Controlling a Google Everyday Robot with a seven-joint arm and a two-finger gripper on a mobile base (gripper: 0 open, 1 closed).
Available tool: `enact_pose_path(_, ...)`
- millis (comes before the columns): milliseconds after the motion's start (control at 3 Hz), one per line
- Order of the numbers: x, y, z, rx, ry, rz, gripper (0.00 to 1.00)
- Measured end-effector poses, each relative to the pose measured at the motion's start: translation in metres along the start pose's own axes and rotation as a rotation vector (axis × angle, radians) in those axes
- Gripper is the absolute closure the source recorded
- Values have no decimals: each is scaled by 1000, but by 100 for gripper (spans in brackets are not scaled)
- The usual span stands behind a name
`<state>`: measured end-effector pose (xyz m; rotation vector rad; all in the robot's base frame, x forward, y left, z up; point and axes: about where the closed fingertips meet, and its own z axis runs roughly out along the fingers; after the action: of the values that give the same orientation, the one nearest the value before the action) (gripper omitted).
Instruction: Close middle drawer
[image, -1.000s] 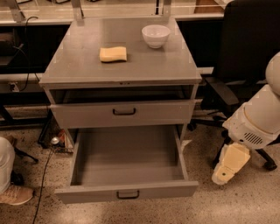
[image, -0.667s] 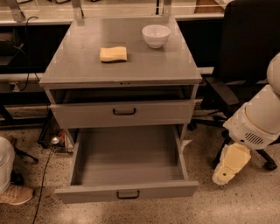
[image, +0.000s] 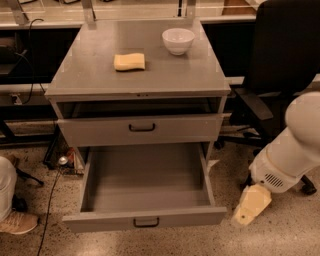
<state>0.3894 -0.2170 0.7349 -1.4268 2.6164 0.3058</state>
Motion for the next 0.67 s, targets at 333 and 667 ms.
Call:
enact_pose_path(333, 25, 15, 96, -92, 21, 120, 0)
enact_pose_path(667, 37, 23, 153, -148, 30, 183, 0)
